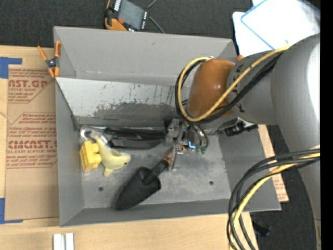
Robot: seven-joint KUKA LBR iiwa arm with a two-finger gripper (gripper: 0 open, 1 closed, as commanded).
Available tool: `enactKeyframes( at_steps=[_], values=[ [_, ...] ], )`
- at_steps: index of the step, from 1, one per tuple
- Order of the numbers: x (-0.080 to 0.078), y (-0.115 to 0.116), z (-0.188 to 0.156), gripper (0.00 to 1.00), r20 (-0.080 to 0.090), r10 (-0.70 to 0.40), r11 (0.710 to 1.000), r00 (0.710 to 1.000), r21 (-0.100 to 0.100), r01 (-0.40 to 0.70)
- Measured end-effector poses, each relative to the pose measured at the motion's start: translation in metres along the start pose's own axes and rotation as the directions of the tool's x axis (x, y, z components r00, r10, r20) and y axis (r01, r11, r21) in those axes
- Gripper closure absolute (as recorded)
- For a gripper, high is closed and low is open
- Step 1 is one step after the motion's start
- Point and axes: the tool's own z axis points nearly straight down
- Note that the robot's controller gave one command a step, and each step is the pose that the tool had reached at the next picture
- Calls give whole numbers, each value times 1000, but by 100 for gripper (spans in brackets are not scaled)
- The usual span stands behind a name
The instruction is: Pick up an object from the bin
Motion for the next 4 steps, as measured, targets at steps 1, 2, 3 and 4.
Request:
enactKeyframes(
  at_steps=[1, 2, 3, 4],
  values=[
    [77, -19, 3, 0, 4, -431, 902, 902, 7, 431],
    [11, 0, -1, 0, -1, -40, 999, 999, -2, 40],
    [71, -16, 3, 100, 2, -392, 920, 920, 4, 392],
    [71, -16, 3, 100, 2, -392, 920, 920, 4, 392]
  ],
)
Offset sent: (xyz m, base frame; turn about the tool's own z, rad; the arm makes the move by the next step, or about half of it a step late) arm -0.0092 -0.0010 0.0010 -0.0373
